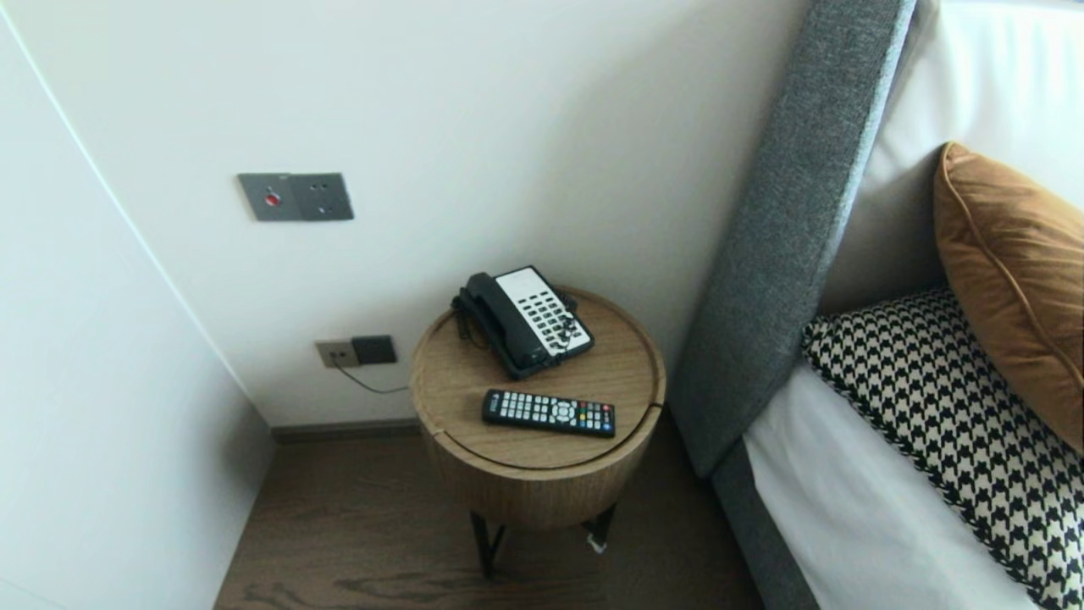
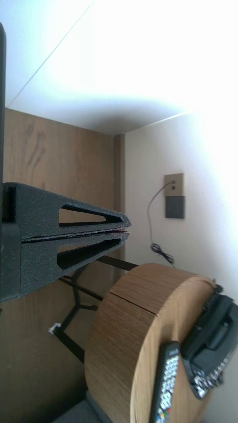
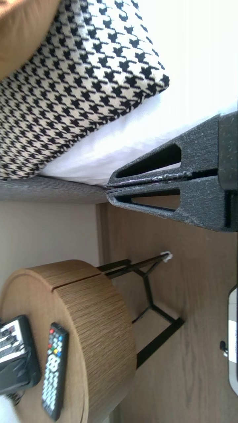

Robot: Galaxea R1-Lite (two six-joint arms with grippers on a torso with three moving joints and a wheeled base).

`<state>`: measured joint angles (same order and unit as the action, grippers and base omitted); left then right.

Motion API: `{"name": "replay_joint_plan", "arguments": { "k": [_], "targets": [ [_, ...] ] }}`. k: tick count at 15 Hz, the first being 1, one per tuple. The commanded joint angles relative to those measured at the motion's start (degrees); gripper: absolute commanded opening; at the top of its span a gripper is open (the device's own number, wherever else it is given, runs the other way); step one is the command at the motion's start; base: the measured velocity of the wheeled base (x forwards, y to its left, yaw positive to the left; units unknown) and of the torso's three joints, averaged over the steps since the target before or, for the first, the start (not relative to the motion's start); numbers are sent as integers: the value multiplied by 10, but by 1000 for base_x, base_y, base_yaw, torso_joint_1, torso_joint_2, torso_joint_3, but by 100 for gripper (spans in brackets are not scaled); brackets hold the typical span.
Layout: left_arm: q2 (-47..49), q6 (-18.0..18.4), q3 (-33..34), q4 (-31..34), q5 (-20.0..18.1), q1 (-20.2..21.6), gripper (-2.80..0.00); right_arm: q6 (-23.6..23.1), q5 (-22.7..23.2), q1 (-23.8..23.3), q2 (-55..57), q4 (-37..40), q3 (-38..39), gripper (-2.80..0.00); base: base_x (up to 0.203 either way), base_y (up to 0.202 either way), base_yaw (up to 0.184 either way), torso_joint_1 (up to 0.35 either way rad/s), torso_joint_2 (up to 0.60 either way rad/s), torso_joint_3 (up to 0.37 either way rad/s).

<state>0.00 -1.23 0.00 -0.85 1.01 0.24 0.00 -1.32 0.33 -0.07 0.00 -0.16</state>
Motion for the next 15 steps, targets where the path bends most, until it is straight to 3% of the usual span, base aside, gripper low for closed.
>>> {"name": "replay_joint_plan", "arguments": {
  "k": [1, 7, 15],
  "targets": [
    [-1, 0, 0, 0, 0, 0, -280, 0, 0, 0, -1, 0, 0, -280, 0, 0, 0, 5, 2, 203],
    [-1, 0, 0, 0, 0, 0, -280, 0, 0, 0, -1, 0, 0, -280, 0, 0, 0, 2, 1, 194],
    [-1, 0, 0, 0, 0, 0, -280, 0, 0, 0, -1, 0, 0, -280, 0, 0, 0, -1, 1, 14]
  ]
}}
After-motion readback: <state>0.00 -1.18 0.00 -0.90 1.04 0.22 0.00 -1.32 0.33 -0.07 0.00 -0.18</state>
